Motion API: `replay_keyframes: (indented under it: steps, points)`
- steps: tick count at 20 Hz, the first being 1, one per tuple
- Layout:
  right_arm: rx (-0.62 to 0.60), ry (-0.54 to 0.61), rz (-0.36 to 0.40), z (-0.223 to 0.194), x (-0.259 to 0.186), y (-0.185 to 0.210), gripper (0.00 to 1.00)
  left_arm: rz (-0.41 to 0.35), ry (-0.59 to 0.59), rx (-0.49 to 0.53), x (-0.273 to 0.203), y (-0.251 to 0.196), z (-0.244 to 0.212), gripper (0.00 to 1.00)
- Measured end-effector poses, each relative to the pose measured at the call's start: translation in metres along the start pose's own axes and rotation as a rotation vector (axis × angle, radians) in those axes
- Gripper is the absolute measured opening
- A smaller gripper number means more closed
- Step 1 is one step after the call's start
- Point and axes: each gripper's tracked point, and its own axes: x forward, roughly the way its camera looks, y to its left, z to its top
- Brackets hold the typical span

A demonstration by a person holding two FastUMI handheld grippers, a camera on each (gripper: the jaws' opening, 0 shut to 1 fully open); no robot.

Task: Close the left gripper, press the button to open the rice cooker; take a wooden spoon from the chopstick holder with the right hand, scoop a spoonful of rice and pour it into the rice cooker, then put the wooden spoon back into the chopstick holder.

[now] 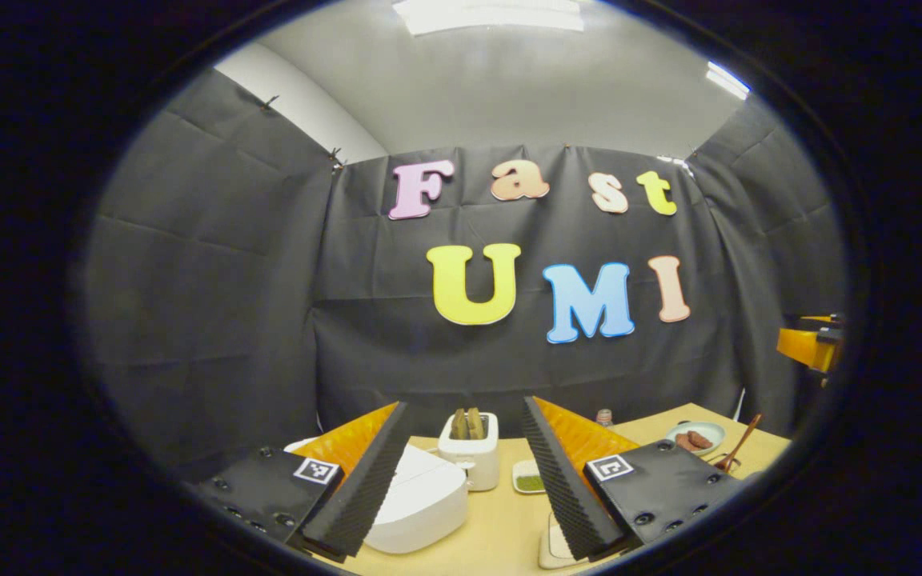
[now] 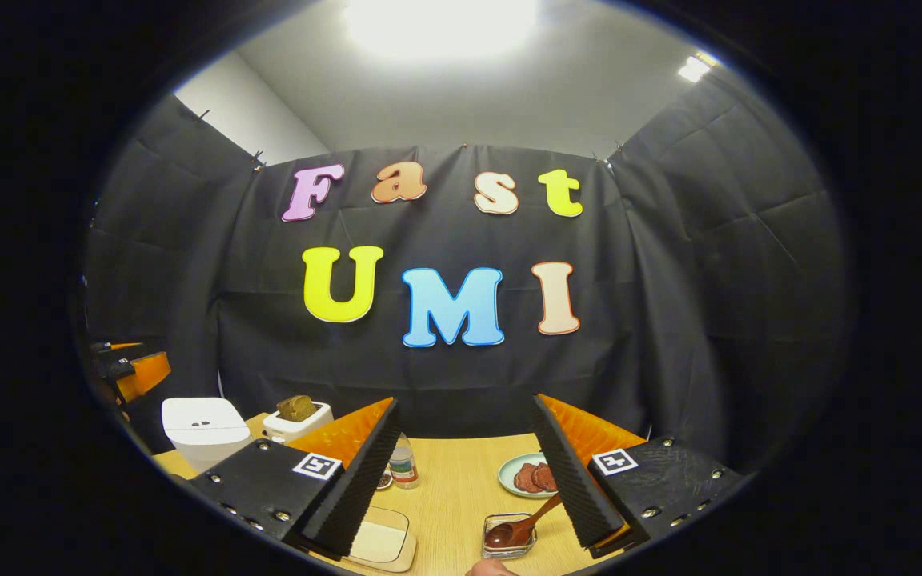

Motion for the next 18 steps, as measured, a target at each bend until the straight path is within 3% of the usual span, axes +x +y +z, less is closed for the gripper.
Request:
replay_keyframes:
  steps: [5,8,18]
  points:
    - [-0.026,-0.025,0.03,0.001,-0.009,0.019,0.98,-0.016,-0.011,-0.008,-0.016,-0.013,0.0,0.99]
    - [-0.031,-0.027,0.042,0.0,-0.01,0.03,0.98,-0.006,-0.037,-0.028,-0.022,-0.01,0.007,0.95]
    - [0.003,-0.014,0.049,-0.009,-0.013,0.047,0.98,0.035,-0.093,0.011,-0.032,0.003,0.019,0.98]
